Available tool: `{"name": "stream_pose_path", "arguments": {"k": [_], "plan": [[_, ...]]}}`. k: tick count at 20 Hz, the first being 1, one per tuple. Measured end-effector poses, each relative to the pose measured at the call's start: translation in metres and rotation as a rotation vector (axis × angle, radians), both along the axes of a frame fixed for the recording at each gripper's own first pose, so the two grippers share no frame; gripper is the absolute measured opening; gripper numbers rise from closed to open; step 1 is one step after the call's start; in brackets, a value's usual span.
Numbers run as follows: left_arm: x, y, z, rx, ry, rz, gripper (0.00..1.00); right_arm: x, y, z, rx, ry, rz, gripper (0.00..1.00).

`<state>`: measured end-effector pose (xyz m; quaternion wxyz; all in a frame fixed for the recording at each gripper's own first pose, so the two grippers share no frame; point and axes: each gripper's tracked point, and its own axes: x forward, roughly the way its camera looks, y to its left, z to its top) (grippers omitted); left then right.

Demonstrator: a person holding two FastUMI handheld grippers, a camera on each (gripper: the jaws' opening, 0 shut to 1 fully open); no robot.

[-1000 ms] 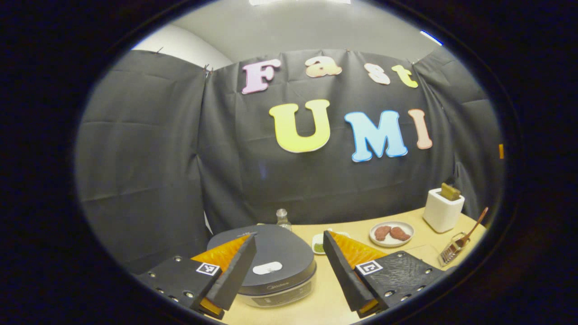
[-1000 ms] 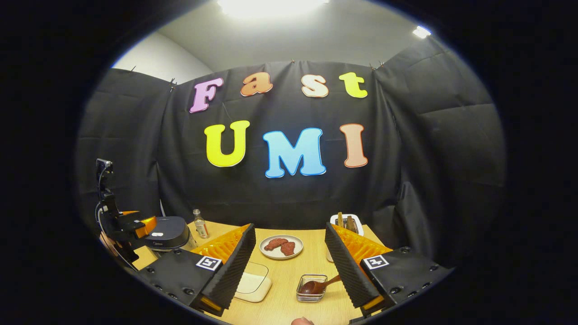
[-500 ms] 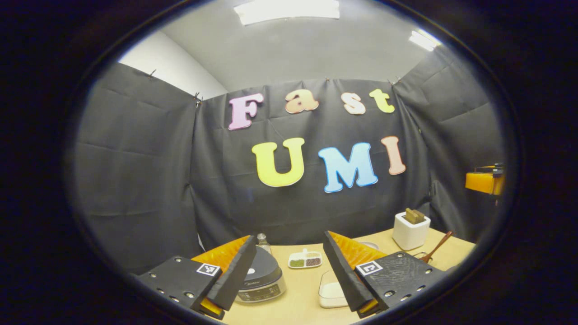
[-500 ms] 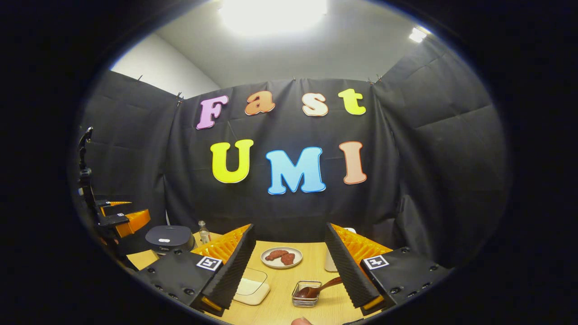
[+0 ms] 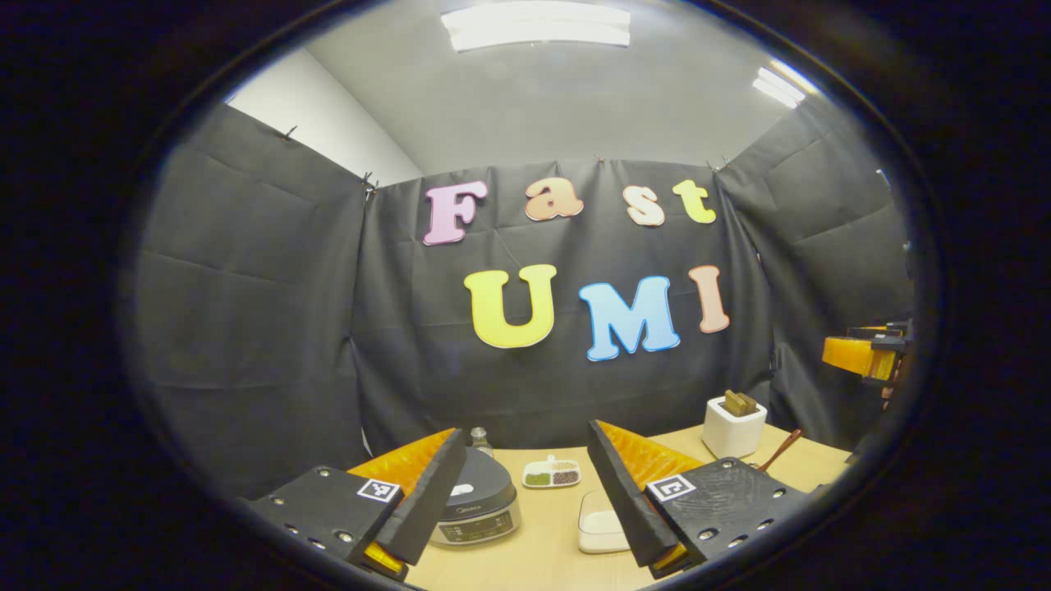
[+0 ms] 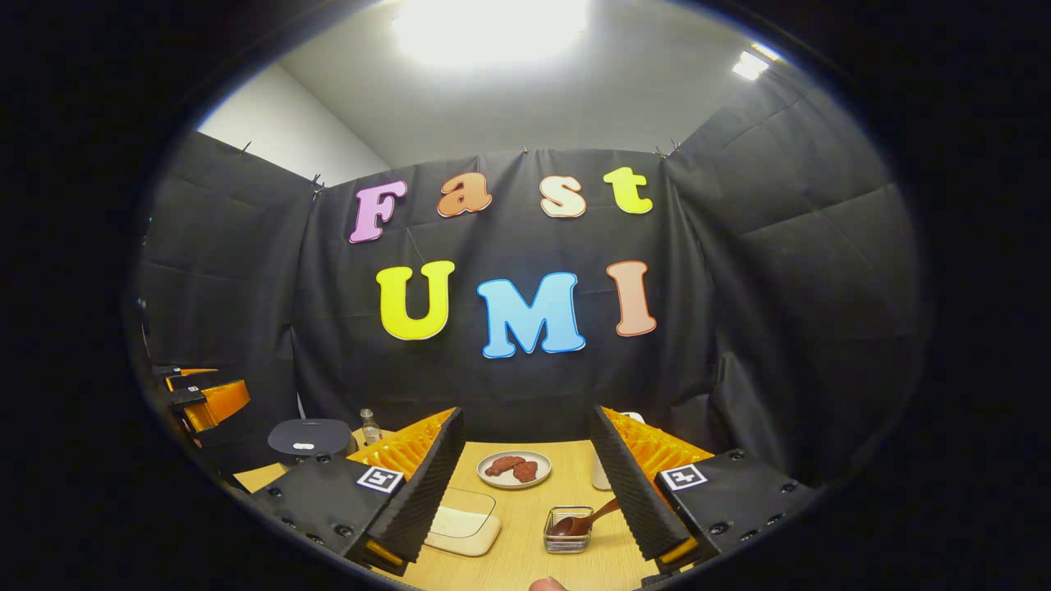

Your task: Close the left gripper, press the button to open the rice cooker; take a wooden spoon from the chopstick holder with the right hand, scoop a spoonful of rice and pour it into the rice cooker, then put the wooden spoon back into the chopstick holder.

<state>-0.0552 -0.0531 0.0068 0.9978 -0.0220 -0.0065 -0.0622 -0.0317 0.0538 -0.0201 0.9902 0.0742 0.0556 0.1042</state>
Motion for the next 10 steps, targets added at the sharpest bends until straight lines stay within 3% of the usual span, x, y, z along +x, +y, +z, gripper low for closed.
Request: {"name": "stream_pose_path", "arguments": {"k": [10], "plan": [[0.002, 0.023, 0.003, -0.026, -0.01, 0.007, 0.92, 0.002, 0.006, 0.007, -0.02, -0.011, -0.019, 0.98]]}}
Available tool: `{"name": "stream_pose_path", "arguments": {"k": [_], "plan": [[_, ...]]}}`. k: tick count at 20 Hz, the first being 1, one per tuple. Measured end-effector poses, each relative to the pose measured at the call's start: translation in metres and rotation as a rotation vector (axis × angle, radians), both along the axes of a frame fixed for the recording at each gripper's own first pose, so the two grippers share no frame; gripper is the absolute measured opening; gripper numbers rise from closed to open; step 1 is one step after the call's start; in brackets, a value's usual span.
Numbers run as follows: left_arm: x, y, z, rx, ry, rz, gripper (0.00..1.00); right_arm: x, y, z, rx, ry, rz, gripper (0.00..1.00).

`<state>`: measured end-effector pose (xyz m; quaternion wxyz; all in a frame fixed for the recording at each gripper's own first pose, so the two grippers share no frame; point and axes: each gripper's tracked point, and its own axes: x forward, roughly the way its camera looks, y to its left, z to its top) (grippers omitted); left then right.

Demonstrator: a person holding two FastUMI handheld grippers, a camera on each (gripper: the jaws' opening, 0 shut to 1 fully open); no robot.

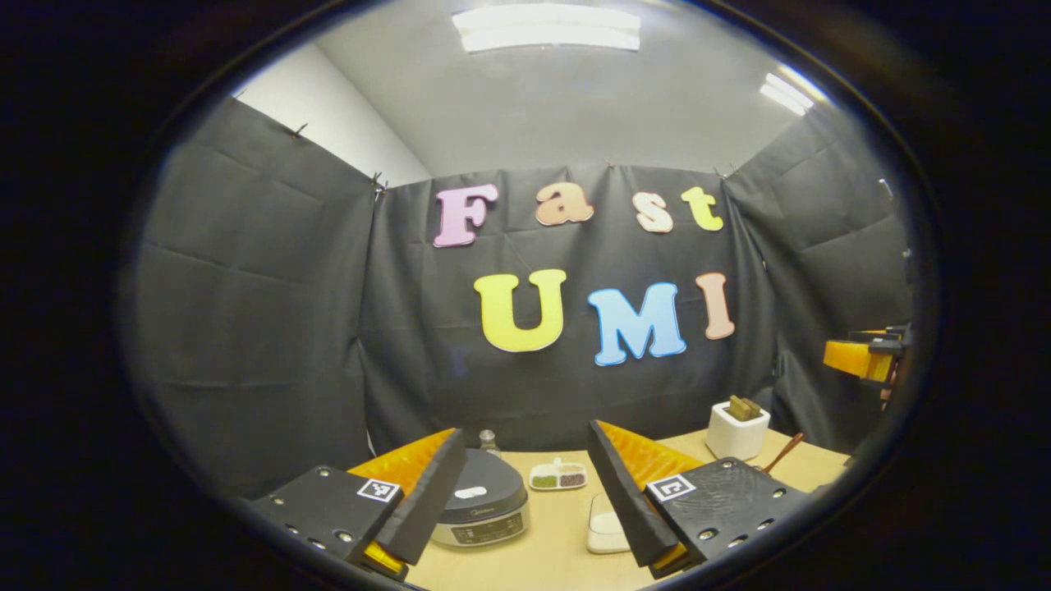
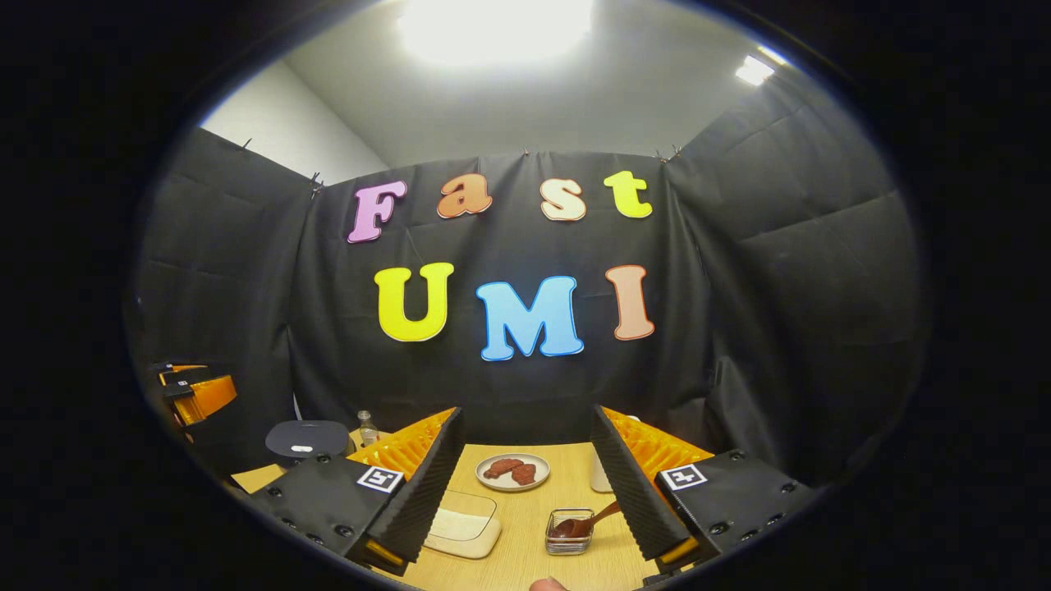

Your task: Close the left gripper, press the button to open the rice cooker; take a wooden spoon from the chopstick holder with the right hand, scoop a spoonful of rice and pour it into the rice cooker, then put the wooden spoon back into the chopstick holder.

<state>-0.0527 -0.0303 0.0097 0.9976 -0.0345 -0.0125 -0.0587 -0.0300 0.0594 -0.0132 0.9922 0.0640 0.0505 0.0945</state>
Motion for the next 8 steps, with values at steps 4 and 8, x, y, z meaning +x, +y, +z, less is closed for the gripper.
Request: {"name": "stream_pose_path", "arguments": {"k": [4, 8], "plan": [[0.0021, 0.0013, -0.0021, -0.017, -0.002, -0.007, 0.92, 0.0, 0.0014, 0.0036, -0.002, -0.007, -0.01, 0.98], [0.0054, 0.0012, -0.0062, -0.016, 0.004, -0.021, 0.92, 0.0003, -0.0011, 0.0069, -0.016, -0.024, -0.027, 0.98]]}}
